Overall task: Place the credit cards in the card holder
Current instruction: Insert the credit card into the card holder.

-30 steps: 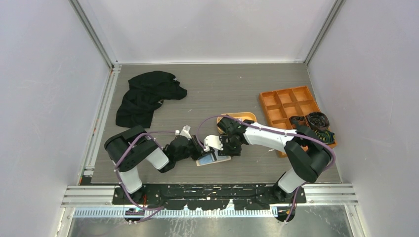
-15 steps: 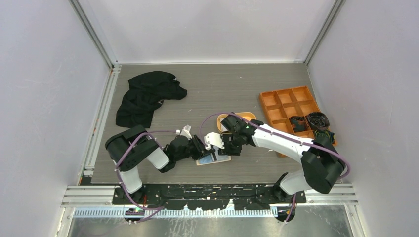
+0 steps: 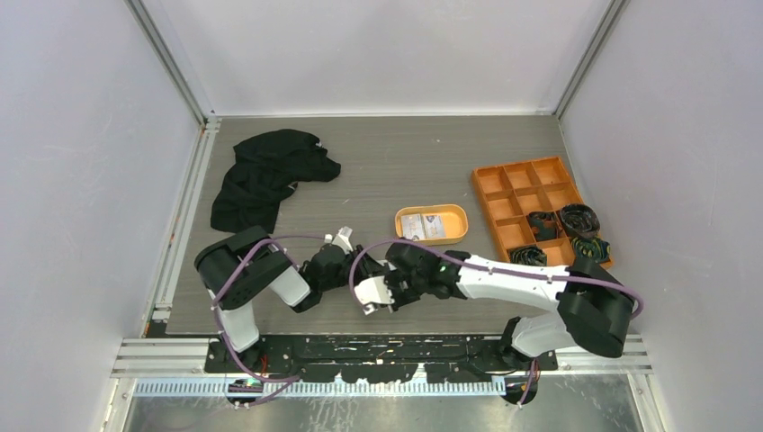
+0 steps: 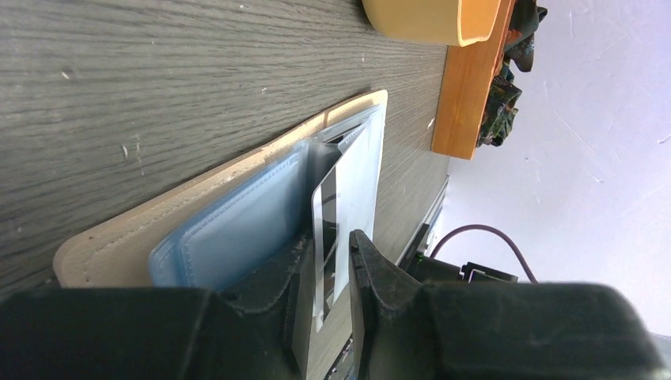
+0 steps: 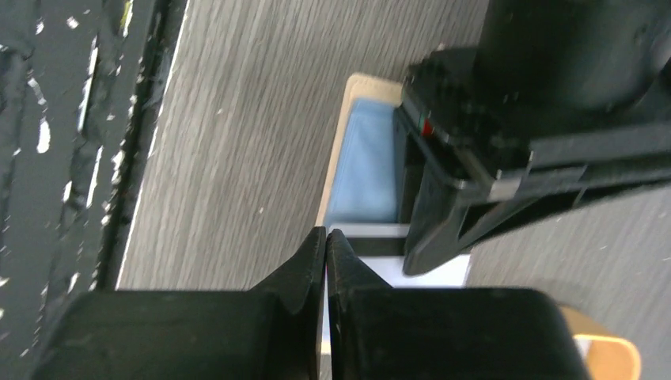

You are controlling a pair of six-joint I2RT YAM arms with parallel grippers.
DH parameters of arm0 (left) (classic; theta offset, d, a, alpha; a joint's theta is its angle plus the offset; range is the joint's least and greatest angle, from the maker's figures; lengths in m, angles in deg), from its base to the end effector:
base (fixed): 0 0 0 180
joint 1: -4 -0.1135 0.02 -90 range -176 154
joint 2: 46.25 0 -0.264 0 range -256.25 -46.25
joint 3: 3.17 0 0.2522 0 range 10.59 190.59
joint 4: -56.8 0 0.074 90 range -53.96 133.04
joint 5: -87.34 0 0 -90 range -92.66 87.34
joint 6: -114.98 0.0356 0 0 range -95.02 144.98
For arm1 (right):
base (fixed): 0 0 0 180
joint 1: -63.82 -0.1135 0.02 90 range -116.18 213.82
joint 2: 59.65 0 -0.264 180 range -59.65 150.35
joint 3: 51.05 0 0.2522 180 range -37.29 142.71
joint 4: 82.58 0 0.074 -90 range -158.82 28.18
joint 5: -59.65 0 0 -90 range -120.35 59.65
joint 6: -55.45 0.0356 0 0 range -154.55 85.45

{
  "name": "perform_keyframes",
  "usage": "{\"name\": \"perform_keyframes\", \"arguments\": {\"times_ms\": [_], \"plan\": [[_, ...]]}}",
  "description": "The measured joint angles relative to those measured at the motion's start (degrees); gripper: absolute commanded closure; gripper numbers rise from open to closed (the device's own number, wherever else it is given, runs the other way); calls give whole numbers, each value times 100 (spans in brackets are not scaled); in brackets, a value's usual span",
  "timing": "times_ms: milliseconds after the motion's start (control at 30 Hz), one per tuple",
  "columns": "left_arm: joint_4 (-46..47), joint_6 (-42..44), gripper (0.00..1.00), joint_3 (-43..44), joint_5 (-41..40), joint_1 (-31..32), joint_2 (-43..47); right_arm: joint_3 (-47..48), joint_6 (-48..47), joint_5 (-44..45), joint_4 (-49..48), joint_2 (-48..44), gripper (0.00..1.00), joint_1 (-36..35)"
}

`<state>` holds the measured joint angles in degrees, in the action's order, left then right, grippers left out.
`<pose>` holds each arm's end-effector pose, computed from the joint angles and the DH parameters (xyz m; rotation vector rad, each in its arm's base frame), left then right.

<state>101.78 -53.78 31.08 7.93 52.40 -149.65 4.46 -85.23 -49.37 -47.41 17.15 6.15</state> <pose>0.1746 -0.2065 0.0900 -0.4840 2.3277 -1.4736 0.1261 0.2210 0.1892 -2.1338 1.3823 0.4712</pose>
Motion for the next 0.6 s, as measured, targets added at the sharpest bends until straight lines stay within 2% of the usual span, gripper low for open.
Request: {"name": "perform_keyframes", "arguments": {"times_ms": [267, 600], "plan": [[269, -28, 74, 46, 129, -7, -199, -120, -28, 1029, -1209, 527, 93, -511], [363, -31, 73, 79, 236, -33, -278, -127, -326, 1628, -1440, 1008, 93, -603]]}}
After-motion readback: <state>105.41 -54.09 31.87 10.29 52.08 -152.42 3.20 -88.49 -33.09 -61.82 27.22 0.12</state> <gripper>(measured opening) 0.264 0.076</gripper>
